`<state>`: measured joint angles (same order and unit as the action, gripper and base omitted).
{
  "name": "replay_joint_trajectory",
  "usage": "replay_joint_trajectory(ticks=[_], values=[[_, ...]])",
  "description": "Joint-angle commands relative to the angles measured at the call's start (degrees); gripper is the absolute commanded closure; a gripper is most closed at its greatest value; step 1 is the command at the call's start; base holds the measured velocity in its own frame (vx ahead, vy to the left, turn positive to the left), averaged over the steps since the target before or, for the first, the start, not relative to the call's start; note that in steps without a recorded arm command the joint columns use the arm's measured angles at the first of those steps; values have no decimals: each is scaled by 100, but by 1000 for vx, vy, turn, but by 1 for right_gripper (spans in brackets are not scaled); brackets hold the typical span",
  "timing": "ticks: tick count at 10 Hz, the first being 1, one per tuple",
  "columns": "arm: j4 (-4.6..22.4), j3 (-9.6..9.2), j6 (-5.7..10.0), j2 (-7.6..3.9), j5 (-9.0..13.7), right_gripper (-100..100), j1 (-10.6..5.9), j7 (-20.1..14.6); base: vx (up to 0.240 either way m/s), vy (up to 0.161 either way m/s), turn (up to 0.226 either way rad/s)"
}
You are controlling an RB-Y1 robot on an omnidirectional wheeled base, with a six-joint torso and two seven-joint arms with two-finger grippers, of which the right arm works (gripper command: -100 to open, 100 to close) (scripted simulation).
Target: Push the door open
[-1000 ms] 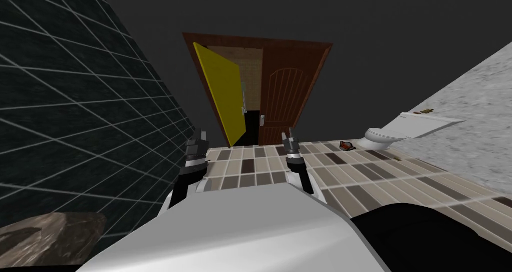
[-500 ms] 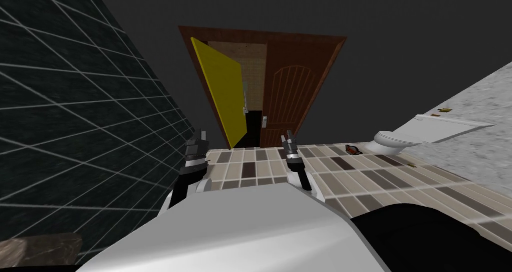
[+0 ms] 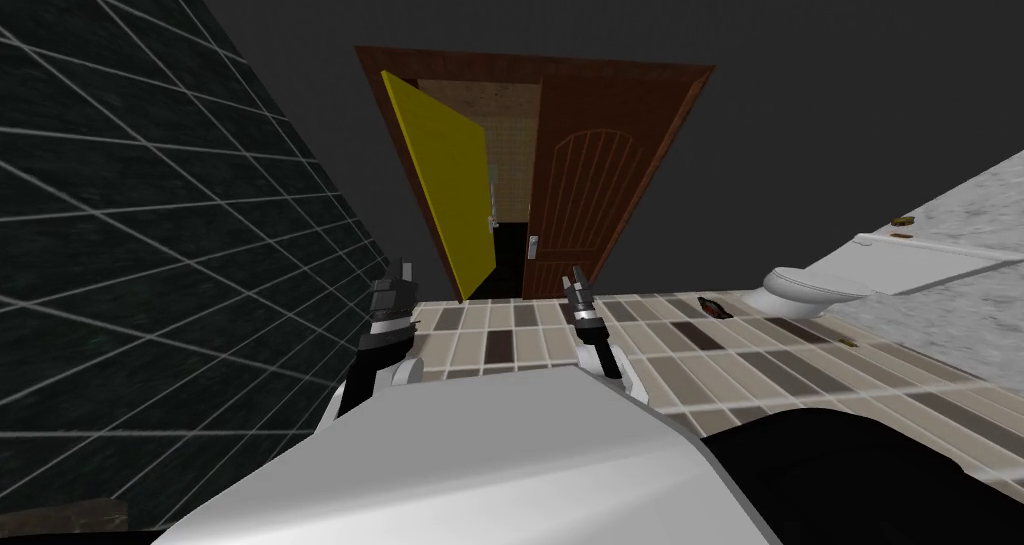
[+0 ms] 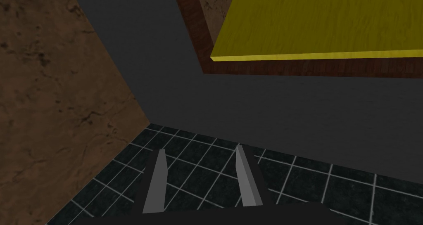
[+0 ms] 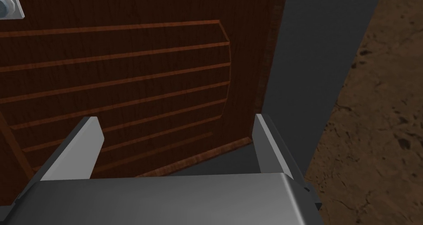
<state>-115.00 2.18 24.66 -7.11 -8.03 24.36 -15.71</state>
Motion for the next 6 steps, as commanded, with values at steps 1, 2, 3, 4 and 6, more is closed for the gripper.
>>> replay_joint_trajectory(ticks=[1, 2, 3, 4, 6], values=[[233, 86, -42, -74, -78, -100, -81, -162, 154, 40, 49], [327, 117, -40, -98, -103, -100, -106, -212, 173, 17, 30], [421, 148, -38, -122, -127, -100, -131, -263, 137, 12, 29], [612, 212, -34, -171, -176, -100, -182, -365, 147, 39, 43], [805, 276, -29, -221, -226, -100, -233, -469, 138, 22, 28]])
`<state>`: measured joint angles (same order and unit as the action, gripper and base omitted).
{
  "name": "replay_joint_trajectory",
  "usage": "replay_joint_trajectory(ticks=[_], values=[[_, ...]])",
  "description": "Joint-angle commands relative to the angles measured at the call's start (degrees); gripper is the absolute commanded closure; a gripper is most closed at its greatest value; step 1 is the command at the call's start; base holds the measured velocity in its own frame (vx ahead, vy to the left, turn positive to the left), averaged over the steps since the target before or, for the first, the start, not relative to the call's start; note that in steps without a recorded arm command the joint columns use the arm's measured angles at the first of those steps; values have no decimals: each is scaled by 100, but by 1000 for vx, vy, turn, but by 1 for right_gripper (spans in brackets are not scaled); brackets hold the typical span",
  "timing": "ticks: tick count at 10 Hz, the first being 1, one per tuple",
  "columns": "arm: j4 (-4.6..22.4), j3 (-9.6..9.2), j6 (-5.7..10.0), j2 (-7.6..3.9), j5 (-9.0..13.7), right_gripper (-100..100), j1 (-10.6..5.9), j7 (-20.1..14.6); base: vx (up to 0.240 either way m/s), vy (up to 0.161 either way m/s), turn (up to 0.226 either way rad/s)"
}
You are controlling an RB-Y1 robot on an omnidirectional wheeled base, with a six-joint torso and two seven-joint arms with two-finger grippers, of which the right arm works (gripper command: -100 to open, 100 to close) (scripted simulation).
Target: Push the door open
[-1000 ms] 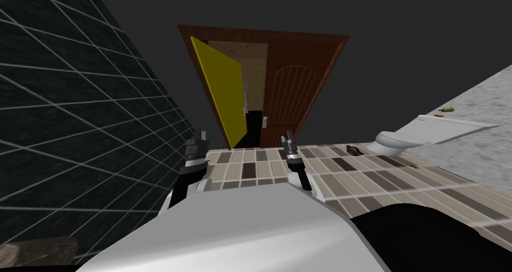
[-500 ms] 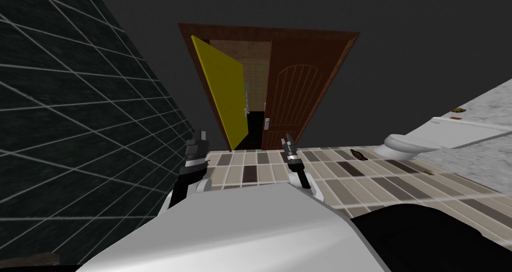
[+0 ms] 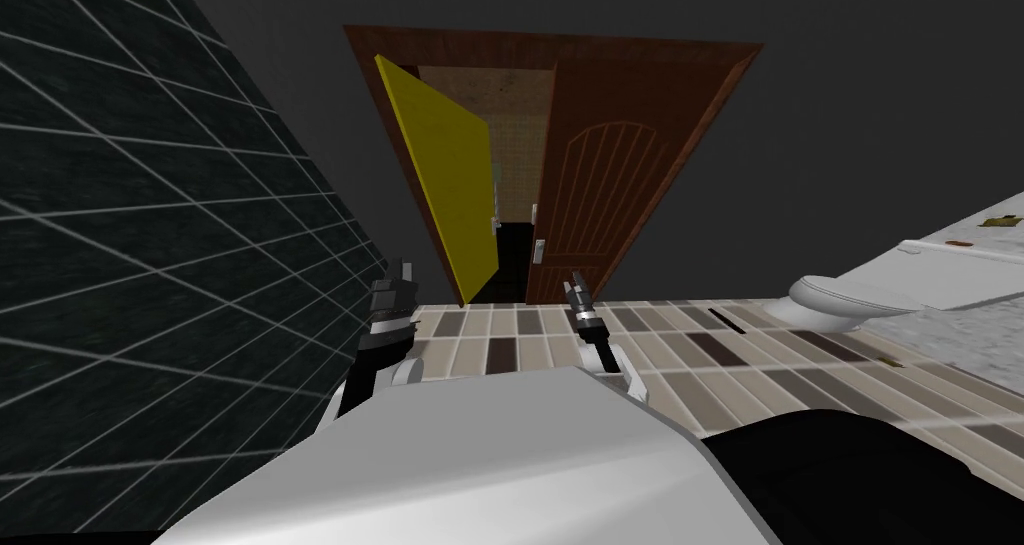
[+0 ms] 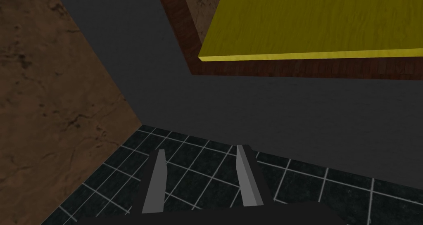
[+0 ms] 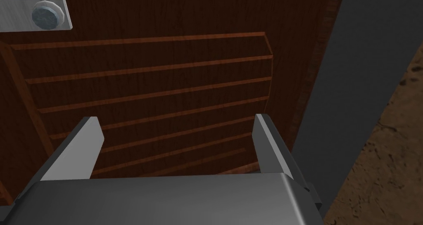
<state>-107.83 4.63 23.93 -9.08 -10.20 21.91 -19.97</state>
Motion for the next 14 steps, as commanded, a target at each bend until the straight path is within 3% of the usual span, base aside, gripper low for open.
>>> replay_joint_trajectory(ticks=[1, 14], values=[[184, 63, 46, -49, -34, -100, -15, -96, 99, 3, 41], [1677, 557, 80, -423, -419, -100, -413, -896, 118, 12, 31]])
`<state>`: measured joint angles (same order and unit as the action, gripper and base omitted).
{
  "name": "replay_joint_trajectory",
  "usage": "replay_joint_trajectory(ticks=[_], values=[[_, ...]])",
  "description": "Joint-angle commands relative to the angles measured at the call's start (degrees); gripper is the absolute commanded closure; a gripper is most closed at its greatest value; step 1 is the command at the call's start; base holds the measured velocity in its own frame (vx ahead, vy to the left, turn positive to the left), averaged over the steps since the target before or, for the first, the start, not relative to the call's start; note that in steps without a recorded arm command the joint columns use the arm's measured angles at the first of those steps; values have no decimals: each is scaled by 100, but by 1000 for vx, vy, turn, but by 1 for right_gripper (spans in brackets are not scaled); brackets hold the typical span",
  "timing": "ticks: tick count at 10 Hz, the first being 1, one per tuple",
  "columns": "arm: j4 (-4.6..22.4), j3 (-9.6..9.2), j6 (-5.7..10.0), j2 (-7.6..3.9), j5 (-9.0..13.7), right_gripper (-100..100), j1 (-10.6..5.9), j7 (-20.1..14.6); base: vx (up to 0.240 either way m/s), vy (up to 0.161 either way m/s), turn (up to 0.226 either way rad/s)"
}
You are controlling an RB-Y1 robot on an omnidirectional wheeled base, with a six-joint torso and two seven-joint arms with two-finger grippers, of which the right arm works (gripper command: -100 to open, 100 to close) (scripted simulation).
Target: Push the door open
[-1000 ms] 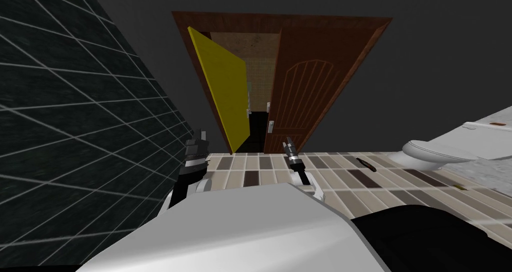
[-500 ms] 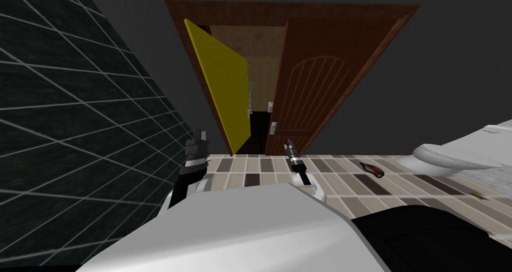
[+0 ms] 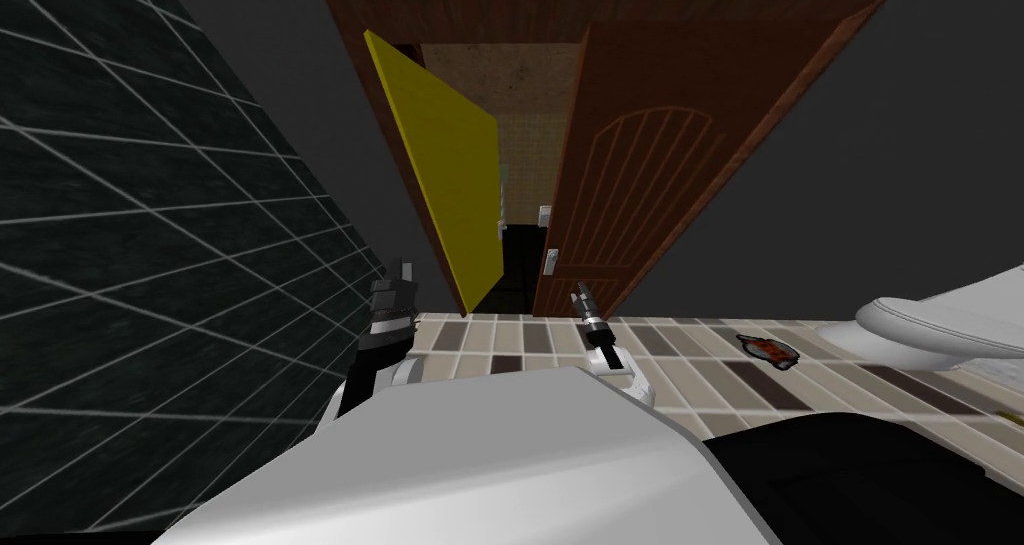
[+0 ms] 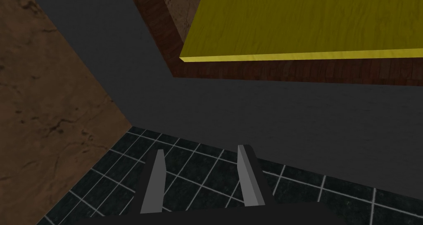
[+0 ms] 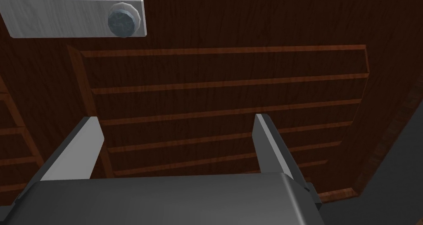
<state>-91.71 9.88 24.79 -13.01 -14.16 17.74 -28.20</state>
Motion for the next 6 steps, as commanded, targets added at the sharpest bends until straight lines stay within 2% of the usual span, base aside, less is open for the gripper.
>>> replay_joint_trajectory(ticks=[1, 4, 6], values=[[225, 85, -2, -70, -64, -100, -38, -159, 182, 17, 47], [465, 164, 3, -129, -126, -100, -102, -288, 135, 8, 24], [740, 255, 9, -197, -197, -100, -176, -435, 149, -2, 35]])
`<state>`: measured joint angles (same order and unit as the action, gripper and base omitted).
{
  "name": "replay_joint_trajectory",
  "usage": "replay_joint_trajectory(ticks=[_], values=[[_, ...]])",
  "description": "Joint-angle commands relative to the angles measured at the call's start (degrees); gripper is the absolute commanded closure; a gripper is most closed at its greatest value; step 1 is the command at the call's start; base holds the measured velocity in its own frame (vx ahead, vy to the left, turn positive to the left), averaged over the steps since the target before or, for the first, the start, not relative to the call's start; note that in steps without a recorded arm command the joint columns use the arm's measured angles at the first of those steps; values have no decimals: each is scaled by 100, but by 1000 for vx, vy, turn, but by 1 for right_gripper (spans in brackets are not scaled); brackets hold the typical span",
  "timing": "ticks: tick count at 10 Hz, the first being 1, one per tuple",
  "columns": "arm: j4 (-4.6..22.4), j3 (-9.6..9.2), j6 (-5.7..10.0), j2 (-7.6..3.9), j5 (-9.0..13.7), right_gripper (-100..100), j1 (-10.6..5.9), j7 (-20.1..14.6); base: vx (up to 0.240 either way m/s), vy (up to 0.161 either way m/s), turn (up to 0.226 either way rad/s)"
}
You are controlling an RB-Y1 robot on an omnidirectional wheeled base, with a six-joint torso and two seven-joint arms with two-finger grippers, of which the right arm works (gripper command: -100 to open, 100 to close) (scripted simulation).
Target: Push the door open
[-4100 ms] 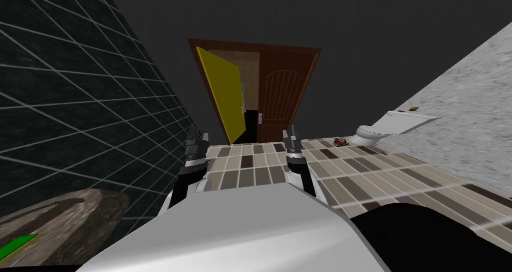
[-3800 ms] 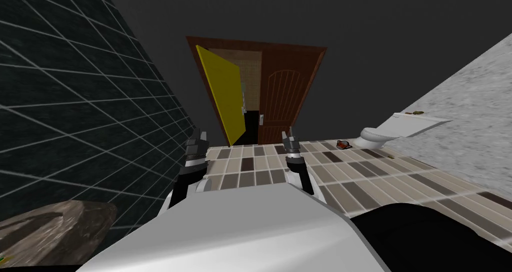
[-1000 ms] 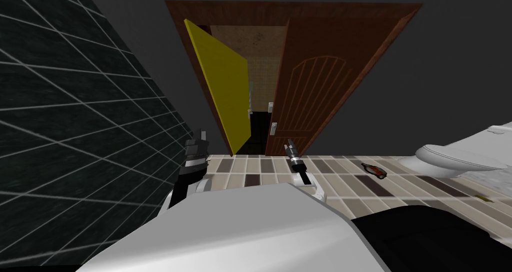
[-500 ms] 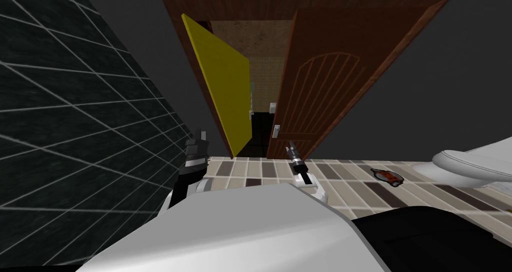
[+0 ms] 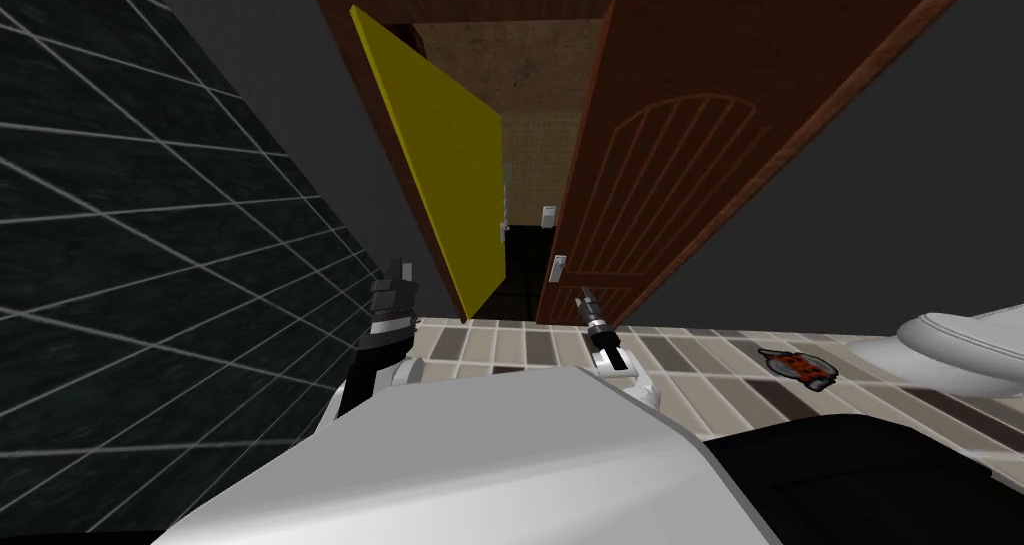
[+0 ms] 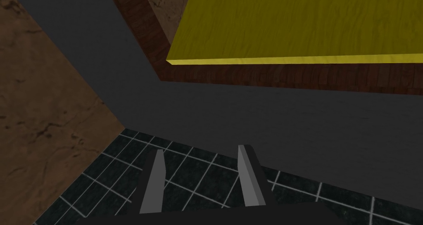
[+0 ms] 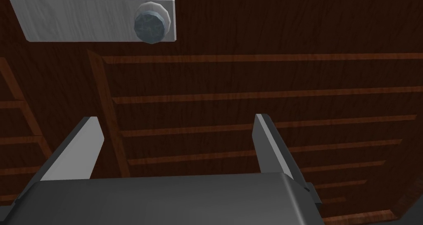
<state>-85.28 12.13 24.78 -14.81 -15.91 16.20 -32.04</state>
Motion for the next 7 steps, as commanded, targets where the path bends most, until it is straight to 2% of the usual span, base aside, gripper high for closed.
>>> replay_joint_trajectory(ticks=[1, 4, 7], values=[[165, 53, 12, -34, -40, -100, -40, -88, 154, -4, 31], [439, 144, 18, -101, -110, -100, -114, -235, 153, 15, 22], [705, 232, 24, -166, -179, -100, -185, -378, 202, -34, 29]])
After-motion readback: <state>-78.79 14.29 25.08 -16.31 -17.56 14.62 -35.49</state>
